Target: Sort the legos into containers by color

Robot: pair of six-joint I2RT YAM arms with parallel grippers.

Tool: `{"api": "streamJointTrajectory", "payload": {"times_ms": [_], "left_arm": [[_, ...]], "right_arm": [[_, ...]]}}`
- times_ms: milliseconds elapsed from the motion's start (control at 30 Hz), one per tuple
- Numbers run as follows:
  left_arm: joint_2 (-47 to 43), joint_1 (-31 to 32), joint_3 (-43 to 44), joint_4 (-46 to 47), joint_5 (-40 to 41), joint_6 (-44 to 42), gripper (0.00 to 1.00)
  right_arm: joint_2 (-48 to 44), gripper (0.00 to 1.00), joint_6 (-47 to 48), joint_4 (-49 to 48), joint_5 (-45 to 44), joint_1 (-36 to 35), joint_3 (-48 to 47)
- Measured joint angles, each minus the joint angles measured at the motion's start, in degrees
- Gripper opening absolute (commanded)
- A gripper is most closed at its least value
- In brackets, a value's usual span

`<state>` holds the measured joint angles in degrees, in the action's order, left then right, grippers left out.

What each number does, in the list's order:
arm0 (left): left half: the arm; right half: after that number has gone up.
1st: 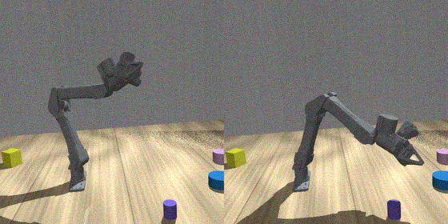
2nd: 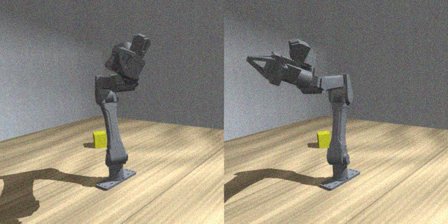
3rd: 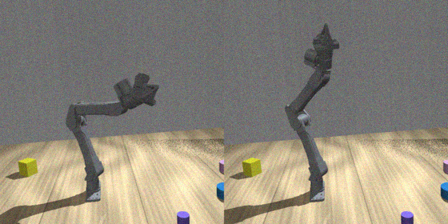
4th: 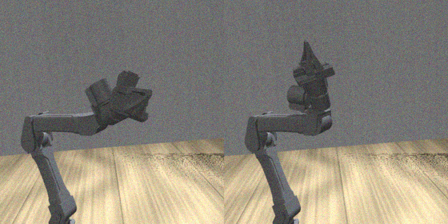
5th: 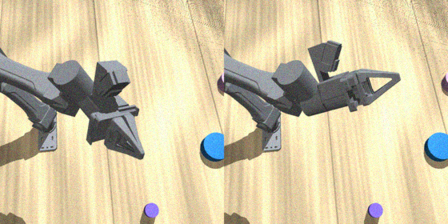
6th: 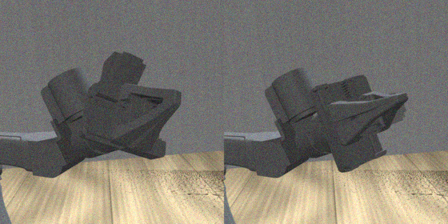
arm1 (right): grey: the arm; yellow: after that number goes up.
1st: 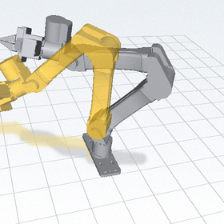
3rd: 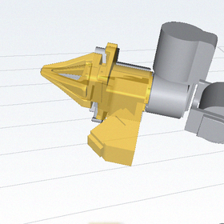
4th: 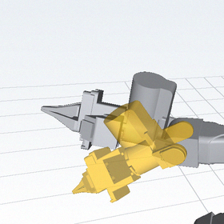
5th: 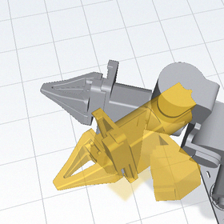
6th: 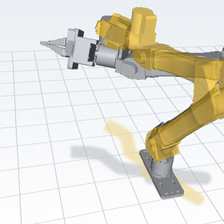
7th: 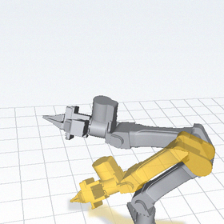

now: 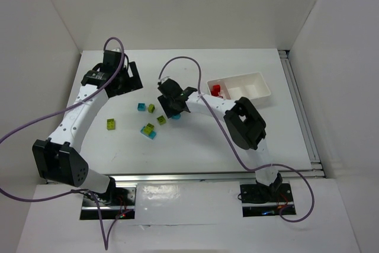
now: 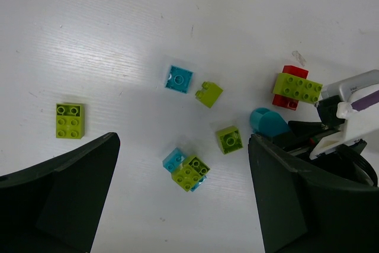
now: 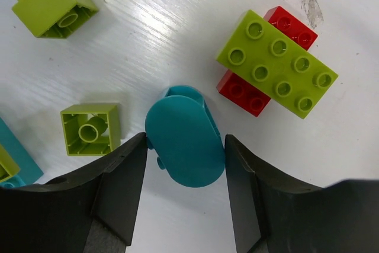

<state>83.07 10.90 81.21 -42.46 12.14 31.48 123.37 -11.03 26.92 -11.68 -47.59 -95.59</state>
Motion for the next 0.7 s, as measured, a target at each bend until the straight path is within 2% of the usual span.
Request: {"api": "streamJointTrajectory", "payload": {"times_ms": [67,133,200,400,567,700], "left_arm": [[0.0,0.0,0.0,0.0,-0.1,0.0,0.99],[0.4,0.0,0.6,-0.3,-0.3,-0.1,0.99],[1.3,0.0,1.9,-1.0,-0.5,-0.1,0.99],[4.1,0.0,7.3,-2.8,-1.1,-0.4,0.99],[7.4,0.0,10.3,-3.0,-2.8,-1.4,0.99],[11.4,0.0,11.3,-3.1,-4.6,-1.5,0.99]], "right_arm": [[0.0,0.55,0.0,0.0,0.2,0.1,-0.1],[0.0,0.46,0.0,0.1,0.9,0.4,-0.1],[0.0,0.41,0.0,0.4,1.4,0.8,-0.1],[-1.5,0.41,-1.6,2.5,1.5,1.2,0.5],[-12.9,0.41,-3.9,6.9,-2.1,2.6,2.6],[-24.7,0.41,-7.3,7.4,-6.6,9.6,3.5]]}}
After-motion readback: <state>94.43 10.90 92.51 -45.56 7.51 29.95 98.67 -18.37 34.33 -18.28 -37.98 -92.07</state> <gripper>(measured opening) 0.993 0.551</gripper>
